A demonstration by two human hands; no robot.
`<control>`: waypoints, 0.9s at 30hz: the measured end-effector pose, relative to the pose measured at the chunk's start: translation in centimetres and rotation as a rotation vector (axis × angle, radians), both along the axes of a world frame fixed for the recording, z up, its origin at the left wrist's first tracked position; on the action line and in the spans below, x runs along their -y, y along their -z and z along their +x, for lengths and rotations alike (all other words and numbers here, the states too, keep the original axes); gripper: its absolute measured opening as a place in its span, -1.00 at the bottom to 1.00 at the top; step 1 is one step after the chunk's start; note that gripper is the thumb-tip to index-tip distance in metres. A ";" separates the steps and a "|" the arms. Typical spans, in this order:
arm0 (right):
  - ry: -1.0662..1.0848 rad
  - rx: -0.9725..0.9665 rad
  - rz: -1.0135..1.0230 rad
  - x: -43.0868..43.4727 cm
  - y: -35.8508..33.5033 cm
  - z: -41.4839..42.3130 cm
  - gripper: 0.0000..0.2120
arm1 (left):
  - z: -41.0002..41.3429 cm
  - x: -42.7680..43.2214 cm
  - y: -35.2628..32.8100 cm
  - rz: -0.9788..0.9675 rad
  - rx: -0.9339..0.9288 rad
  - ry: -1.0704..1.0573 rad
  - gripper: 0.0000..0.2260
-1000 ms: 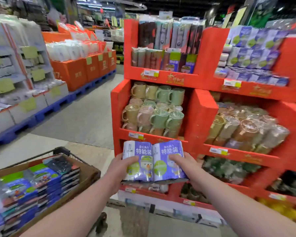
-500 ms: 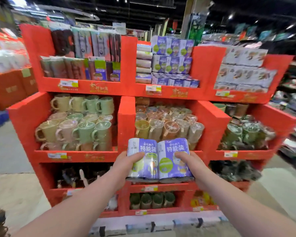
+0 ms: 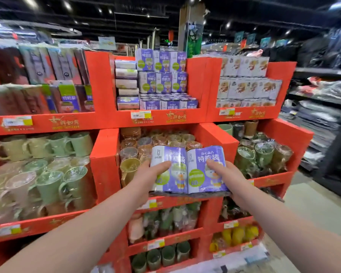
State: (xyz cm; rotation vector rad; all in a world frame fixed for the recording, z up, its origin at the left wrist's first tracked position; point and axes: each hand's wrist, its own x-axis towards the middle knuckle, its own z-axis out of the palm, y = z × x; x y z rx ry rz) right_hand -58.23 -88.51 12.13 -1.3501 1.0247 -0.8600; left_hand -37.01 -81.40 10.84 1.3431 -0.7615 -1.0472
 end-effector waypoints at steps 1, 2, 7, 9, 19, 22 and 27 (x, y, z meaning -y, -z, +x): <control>0.030 0.002 -0.011 1.1 -0.5 -0.1 -0.60 | 0.0 1.5 -0.4 -0.019 -0.003 0.022 -0.45; 0.050 0.001 -0.023 2.5 -0.8 -0.2 -0.59 | 0.0 3.0 -0.7 -0.038 -0.011 0.043 -0.50; 0.116 -0.030 -0.073 8.8 -3.5 1.4 -0.53 | 2.0 10.3 -2.3 -0.099 -0.047 0.118 -0.62; 0.103 -0.013 -0.099 11.3 -4.4 2.9 -0.60 | 3.5 12.8 -3.2 -0.129 -0.061 0.128 -0.61; 0.023 0.050 -0.203 21.6 -8.6 11.6 -0.67 | 11.5 21.6 -7.3 -0.280 -0.034 0.042 -0.66; -0.032 0.052 -0.239 24.6 -9.6 13.8 -0.74 | 13.2 23.6 -8.2 -0.306 -0.019 -0.017 -0.72; -0.136 0.046 -0.323 29.3 -11.8 17.3 -0.89 | 15.6 26.0 -9.7 -0.328 -0.020 -0.141 -0.63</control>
